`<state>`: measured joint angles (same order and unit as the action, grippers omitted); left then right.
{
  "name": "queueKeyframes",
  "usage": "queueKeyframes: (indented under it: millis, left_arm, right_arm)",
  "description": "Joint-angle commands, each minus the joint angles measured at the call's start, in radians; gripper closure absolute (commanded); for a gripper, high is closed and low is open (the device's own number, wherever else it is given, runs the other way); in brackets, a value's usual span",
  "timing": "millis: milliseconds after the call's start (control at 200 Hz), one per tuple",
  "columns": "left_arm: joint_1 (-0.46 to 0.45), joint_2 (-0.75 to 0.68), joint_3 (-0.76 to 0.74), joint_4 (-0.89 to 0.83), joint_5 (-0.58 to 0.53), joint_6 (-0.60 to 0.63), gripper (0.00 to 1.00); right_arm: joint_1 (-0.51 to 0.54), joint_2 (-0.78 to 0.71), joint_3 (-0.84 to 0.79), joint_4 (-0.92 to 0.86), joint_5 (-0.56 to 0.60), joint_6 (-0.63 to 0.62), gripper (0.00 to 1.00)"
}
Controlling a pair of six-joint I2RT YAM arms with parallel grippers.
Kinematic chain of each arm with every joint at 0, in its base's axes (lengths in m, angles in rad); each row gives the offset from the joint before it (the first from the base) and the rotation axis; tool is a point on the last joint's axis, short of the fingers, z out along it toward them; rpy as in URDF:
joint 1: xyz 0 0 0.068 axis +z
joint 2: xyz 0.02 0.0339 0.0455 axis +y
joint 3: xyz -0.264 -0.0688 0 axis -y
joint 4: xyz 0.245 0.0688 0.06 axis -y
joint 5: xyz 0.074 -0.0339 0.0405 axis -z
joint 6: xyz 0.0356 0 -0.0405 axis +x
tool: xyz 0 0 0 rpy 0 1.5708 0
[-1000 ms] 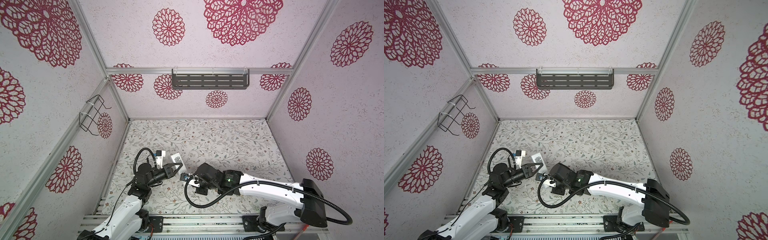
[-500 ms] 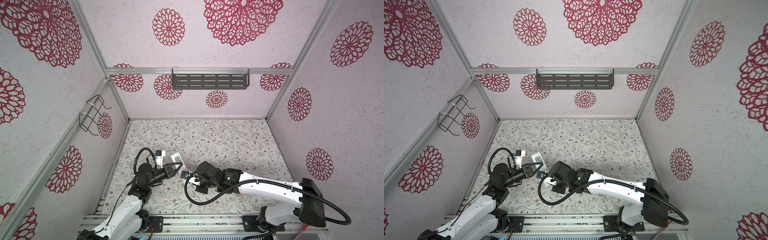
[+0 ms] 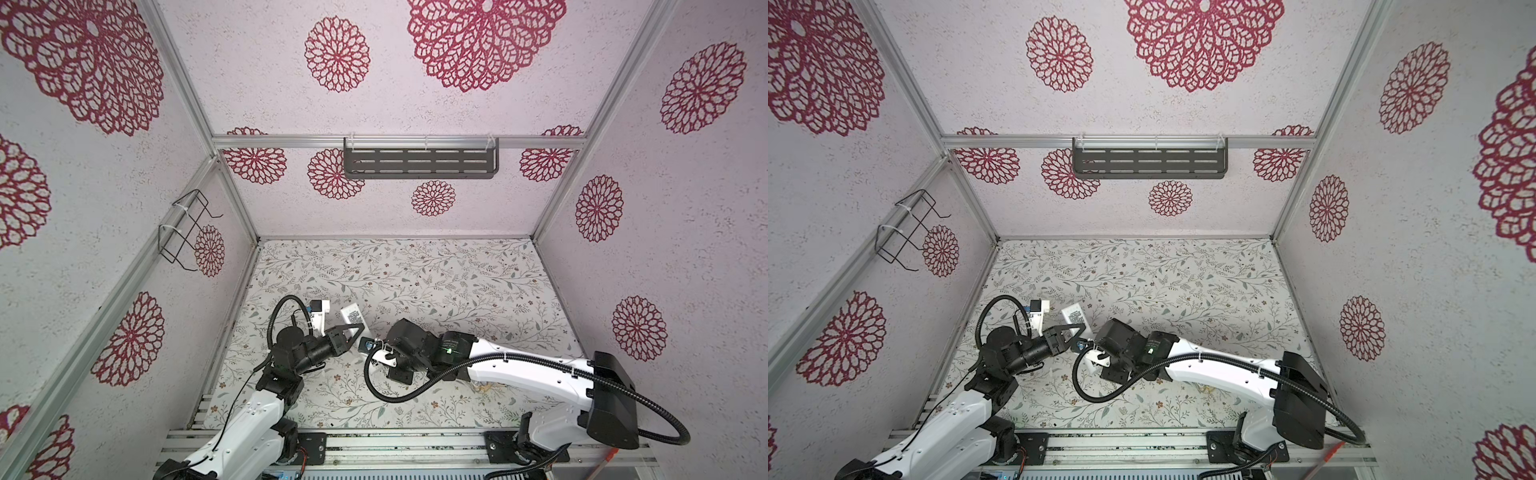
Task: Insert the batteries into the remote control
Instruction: 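Push the seated batteries further in with the right gripper tip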
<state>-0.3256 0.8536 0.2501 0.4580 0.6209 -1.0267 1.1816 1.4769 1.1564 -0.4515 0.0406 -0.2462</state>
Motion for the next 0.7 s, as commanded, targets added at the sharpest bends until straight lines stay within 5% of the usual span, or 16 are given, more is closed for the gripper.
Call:
queueKeyframes:
  millis: [0,695]
  left_arm:
    - [-0.036,-0.007,0.028,0.073,0.112,-0.05,1.0]
    - [-0.032,-0.017,0.033,0.034,0.076,-0.024,1.0]
  right_arm:
    - [-0.019,0.028,0.054,0.096,0.025,0.032,0.95]
    - [-0.025,0.104,0.138,0.019,0.034,0.09,0.98]
